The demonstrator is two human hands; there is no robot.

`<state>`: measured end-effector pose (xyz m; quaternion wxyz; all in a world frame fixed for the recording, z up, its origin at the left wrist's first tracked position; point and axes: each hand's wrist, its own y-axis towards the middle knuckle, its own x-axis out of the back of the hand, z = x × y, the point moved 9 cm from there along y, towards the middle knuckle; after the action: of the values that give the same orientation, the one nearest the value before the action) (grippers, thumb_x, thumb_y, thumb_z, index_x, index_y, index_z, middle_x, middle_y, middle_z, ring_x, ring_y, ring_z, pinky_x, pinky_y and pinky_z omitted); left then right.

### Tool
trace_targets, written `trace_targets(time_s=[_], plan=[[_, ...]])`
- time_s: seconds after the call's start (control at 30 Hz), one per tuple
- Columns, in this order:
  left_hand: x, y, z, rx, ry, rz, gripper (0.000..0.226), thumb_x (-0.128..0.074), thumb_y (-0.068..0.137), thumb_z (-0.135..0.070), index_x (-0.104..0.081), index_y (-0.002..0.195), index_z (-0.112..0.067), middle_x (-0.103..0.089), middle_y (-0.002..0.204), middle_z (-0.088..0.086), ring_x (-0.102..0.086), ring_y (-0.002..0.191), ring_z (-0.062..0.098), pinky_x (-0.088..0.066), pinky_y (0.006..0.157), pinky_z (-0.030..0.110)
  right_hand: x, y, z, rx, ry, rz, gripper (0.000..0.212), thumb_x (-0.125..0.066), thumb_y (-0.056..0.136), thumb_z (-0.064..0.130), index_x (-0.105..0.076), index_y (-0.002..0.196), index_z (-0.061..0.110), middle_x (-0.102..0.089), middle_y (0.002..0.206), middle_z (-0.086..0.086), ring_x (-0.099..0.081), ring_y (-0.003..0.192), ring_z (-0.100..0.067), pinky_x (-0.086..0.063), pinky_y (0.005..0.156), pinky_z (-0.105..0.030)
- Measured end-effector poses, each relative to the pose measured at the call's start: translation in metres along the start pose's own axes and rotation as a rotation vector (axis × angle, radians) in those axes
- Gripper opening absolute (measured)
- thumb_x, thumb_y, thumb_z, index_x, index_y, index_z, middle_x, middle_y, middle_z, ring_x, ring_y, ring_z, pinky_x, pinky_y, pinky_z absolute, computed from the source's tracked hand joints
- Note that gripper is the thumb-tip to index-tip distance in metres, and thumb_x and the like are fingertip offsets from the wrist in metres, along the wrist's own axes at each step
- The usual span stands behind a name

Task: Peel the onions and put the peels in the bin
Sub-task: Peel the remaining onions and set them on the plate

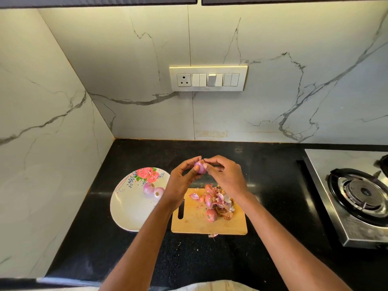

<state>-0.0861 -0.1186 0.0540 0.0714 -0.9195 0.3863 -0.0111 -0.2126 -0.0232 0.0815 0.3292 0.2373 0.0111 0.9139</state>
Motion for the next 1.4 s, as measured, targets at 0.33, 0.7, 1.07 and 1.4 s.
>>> trace_targets(time_s=[0.33,0.7,1.07,1.4], plan=[[0.004,-0.003,0.002,-0.009,0.012,-0.017,0.041,-0.066,0.092,-0.034,-0.065,0.131,-0.026,-0.069,0.129,-0.003,-0.064,0.123,0.02,-0.05,0.108,0.048,0.004,-0.003,-0.005,-0.007,-0.018,-0.054,0.012,-0.074,0.092,0.024,-0.079,0.103,0.021,-0.074,0.092,0.015,-0.069,0.089,0.002,-0.054,0.075,-0.012],[0.004,-0.001,0.0,-0.01,0.028,-0.009,0.037,-0.069,0.091,-0.032,-0.067,0.127,-0.027,-0.07,0.124,-0.006,-0.064,0.12,0.016,-0.052,0.107,0.045,0.001,-0.002,-0.002,-0.015,0.026,0.022,0.02,-0.073,0.093,0.029,-0.077,0.111,0.024,-0.075,0.1,0.015,-0.07,0.094,0.001,-0.058,0.082,-0.019],[0.008,0.0,-0.003,-0.031,-0.009,-0.048,0.042,-0.071,0.088,-0.03,-0.064,0.128,-0.02,-0.071,0.124,0.002,-0.068,0.116,0.021,-0.052,0.106,0.046,0.0,-0.001,0.009,-0.034,0.067,-0.013,0.033,-0.077,0.088,0.031,-0.068,0.119,0.027,-0.069,0.104,0.021,-0.063,0.097,0.016,-0.048,0.079,-0.002],[0.007,-0.002,-0.003,-0.025,0.015,-0.002,0.042,-0.07,0.088,-0.032,-0.063,0.129,-0.022,-0.07,0.125,0.0,-0.066,0.119,0.02,-0.049,0.108,0.048,0.003,-0.001,0.001,-0.093,0.164,-0.069,0.032,-0.078,0.089,0.022,-0.06,0.116,0.023,-0.073,0.097,0.01,-0.069,0.09,0.003,-0.053,0.075,-0.01]])
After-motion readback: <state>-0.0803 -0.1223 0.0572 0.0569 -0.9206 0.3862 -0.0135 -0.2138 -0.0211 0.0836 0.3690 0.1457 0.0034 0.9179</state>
